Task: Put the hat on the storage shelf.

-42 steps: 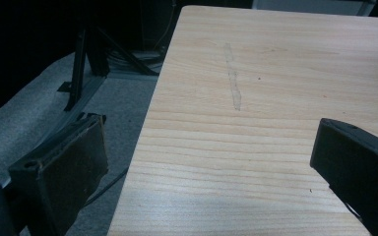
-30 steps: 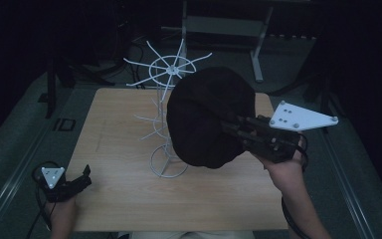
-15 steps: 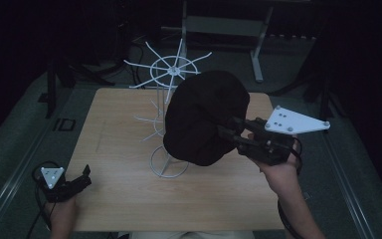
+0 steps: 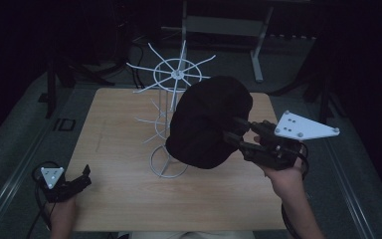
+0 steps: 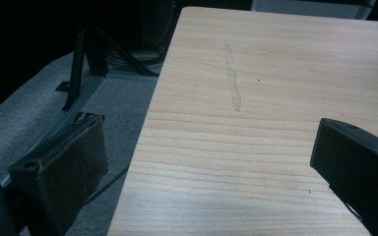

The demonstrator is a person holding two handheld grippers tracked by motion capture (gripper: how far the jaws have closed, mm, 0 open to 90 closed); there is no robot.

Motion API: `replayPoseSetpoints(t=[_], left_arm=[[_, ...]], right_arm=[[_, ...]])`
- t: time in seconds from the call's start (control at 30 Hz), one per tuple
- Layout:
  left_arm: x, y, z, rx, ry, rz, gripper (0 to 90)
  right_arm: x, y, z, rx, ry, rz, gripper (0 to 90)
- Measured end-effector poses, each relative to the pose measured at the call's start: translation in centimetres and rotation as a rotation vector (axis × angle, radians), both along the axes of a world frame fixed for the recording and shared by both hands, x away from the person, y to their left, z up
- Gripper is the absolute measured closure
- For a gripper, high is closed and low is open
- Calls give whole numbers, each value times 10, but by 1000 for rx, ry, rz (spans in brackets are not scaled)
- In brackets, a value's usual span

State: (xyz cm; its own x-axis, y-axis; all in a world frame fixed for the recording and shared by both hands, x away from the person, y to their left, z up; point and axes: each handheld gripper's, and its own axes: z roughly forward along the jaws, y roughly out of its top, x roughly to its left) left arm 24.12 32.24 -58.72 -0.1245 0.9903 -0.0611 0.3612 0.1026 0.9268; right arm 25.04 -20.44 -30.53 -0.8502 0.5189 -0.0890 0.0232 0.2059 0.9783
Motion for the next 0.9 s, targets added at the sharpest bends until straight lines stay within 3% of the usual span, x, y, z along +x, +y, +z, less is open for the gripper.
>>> replayPoseSetpoints(t=[0.1,0.23,0.57,0.7,0.9], left_arm=[[0,0,0,0,0,0,15],[0,0,0,-4,-3,1,15],[0,0,0,-2,-1,2,14],[0,0,0,-5,0,3,15],[0,0,0,-6,-1,3,15]], right_arm=[[2,-1,-3,-3,8,-6,560],[0,-7,-7,2,15,-17,499],[-8,-42,-19,27,15,-81,411],[-4,-54,-29,30,41,-111,403],[7,-69,-57,-4,91,-169,380]])
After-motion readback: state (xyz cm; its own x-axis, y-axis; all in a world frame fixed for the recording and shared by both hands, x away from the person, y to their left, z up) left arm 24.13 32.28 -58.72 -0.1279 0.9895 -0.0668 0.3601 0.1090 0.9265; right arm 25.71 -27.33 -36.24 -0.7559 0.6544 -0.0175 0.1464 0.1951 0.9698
